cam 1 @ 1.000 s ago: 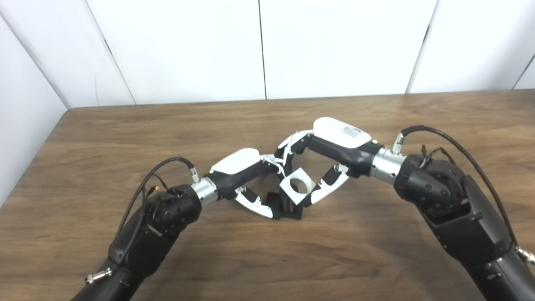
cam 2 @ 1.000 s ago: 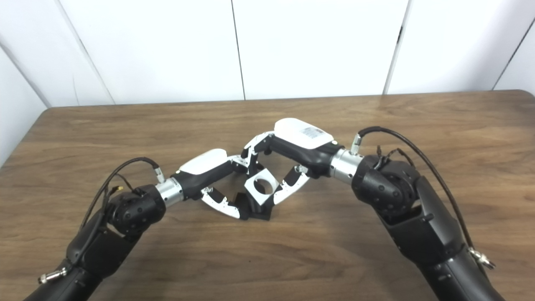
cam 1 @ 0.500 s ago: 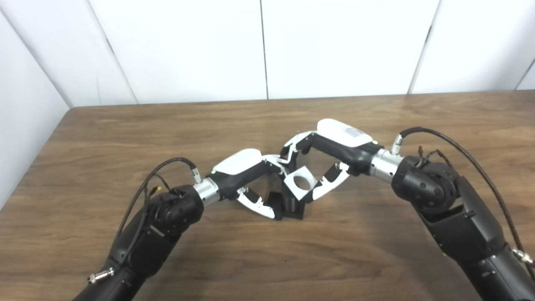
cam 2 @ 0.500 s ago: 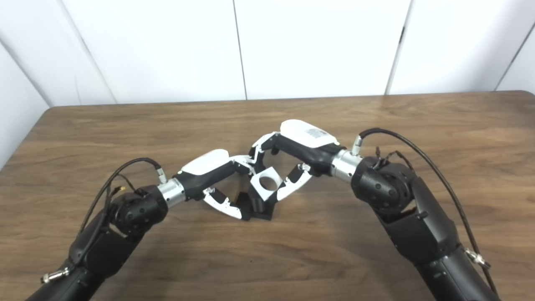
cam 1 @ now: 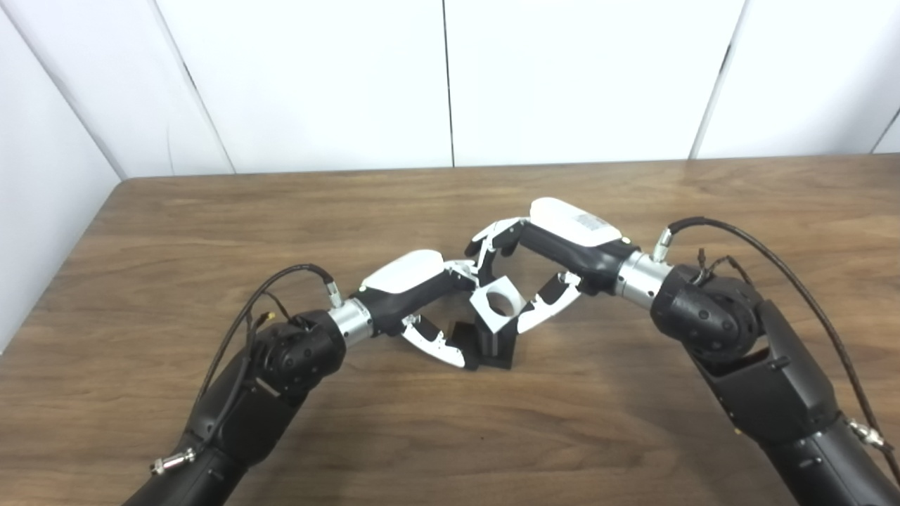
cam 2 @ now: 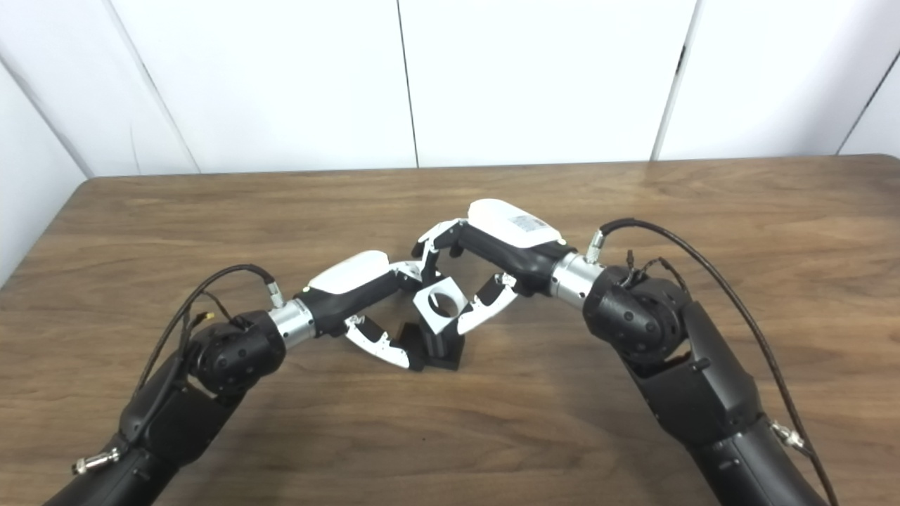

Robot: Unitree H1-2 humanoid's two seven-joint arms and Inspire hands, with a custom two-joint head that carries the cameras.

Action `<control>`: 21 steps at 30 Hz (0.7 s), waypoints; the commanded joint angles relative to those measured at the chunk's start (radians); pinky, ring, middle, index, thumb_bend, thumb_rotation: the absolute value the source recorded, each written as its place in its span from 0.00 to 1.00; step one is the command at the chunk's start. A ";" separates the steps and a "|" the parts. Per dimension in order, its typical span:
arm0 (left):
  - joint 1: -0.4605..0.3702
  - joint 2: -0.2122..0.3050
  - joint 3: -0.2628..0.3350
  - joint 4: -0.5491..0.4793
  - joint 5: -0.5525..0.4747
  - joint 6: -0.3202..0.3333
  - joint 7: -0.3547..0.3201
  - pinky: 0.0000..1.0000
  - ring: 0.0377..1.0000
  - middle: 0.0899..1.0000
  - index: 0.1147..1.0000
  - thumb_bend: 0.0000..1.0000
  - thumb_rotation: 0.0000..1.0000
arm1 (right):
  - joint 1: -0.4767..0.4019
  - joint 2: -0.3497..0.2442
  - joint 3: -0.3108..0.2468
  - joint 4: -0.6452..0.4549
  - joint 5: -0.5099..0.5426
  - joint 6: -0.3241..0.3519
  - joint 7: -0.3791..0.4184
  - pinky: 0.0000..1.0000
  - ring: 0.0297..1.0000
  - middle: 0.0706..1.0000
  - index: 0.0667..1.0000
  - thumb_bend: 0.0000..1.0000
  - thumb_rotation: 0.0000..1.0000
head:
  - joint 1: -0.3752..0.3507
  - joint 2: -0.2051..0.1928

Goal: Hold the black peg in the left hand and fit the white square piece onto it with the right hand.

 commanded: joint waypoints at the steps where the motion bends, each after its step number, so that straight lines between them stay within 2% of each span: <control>1: 0.010 -0.011 -0.029 0.025 0.009 0.028 -0.046 0.85 0.94 0.86 0.49 0.80 0.30 | -0.035 0.016 -0.008 -0.038 0.010 -0.004 -0.021 0.67 0.79 0.74 0.45 0.51 0.14 | 0.001 0.001; 11: 0.008 -0.010 -0.026 0.032 0.011 0.009 -0.033 0.84 0.93 0.86 0.49 0.78 0.31 | -0.031 0.027 0.005 -0.059 0.000 0.010 -0.002 0.67 0.79 0.74 0.45 0.51 0.13 | 0.004 0.007; 21: 0.011 -0.004 -0.021 0.019 0.007 0.010 -0.032 0.82 0.93 0.84 0.49 0.79 0.29 | -0.007 0.011 0.012 -0.047 -0.001 -0.011 -0.002 0.67 0.79 0.74 0.44 0.51 0.13 | 0.003 0.017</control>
